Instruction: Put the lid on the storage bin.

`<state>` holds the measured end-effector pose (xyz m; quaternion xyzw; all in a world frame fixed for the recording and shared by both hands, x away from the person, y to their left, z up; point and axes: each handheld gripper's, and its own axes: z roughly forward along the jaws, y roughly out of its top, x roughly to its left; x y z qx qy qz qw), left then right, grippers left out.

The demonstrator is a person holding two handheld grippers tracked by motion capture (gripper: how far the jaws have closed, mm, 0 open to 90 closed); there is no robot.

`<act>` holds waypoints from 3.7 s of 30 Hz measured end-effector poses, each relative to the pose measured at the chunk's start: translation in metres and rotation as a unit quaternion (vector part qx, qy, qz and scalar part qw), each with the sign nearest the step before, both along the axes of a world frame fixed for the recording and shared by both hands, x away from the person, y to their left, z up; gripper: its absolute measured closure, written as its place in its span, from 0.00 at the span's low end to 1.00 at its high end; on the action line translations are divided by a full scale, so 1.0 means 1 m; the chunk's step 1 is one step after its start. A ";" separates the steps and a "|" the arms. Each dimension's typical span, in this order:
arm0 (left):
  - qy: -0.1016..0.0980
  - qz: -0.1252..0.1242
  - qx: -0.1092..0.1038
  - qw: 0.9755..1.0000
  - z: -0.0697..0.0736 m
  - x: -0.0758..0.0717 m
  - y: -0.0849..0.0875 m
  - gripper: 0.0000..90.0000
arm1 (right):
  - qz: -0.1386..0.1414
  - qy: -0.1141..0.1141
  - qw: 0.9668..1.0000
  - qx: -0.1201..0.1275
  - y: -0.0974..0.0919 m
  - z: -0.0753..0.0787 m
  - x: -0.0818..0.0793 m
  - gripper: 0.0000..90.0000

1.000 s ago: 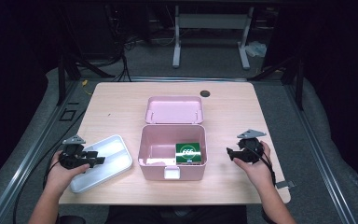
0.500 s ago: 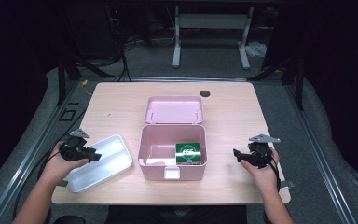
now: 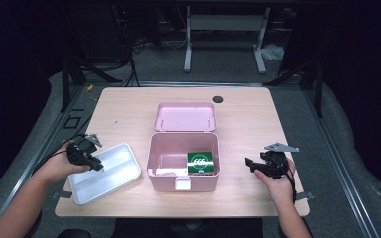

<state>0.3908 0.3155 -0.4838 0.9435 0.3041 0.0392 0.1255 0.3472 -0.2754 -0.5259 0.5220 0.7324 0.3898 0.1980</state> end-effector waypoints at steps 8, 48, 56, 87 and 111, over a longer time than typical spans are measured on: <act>0.046 -0.021 0.039 0.998 -0.016 0.003 -0.009 0.87 | 0.007 0.008 1.000 -0.002 0.002 -0.003 0.001 0.34; 0.091 -0.060 0.087 0.990 -0.039 0.018 -0.021 0.98 | 0.015 0.019 1.000 0.007 0.003 -0.007 0.002 0.38; 0.095 -0.059 0.082 0.990 -0.042 0.019 -0.020 0.98 | 0.016 0.020 1.000 0.007 0.003 -0.008 0.002 0.38; 0.072 -0.059 0.085 0.992 0.010 0.017 -0.010 0.99 | 0.014 0.026 1.000 0.010 0.000 -0.009 0.003 0.38; 0.039 -0.074 0.081 0.993 0.082 0.018 -0.018 0.99 | 0.009 0.026 1.000 0.013 -0.001 -0.009 0.003 0.38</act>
